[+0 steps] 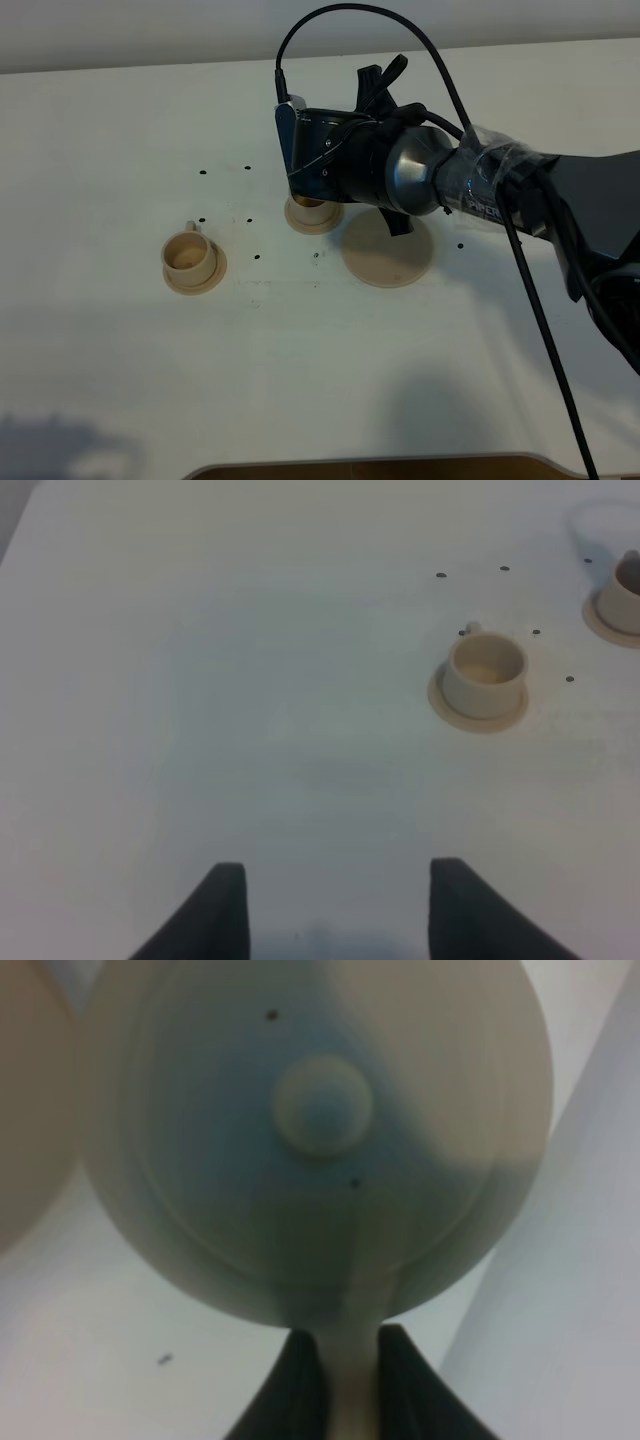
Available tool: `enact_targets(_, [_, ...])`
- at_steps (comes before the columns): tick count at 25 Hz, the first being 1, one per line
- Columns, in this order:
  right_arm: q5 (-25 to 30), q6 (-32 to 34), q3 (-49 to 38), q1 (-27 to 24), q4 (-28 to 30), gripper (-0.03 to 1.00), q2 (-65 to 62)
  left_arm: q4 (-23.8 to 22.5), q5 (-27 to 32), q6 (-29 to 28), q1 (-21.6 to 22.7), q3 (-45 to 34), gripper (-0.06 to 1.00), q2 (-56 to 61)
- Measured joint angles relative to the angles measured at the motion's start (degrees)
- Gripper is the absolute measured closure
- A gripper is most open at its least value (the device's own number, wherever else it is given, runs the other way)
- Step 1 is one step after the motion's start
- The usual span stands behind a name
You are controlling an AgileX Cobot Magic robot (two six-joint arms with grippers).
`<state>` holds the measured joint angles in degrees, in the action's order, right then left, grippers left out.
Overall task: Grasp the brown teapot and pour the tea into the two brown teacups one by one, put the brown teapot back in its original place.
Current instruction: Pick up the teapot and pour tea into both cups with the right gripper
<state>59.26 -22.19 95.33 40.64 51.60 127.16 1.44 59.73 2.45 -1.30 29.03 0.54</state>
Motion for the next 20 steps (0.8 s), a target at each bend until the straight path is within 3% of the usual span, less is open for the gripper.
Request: enact_targets(20, [0.5,-6.3,0.0,1.2,6.9,0.85,0.0,0.0,0.0,0.0,0.0,0.0,0.49,0.0])
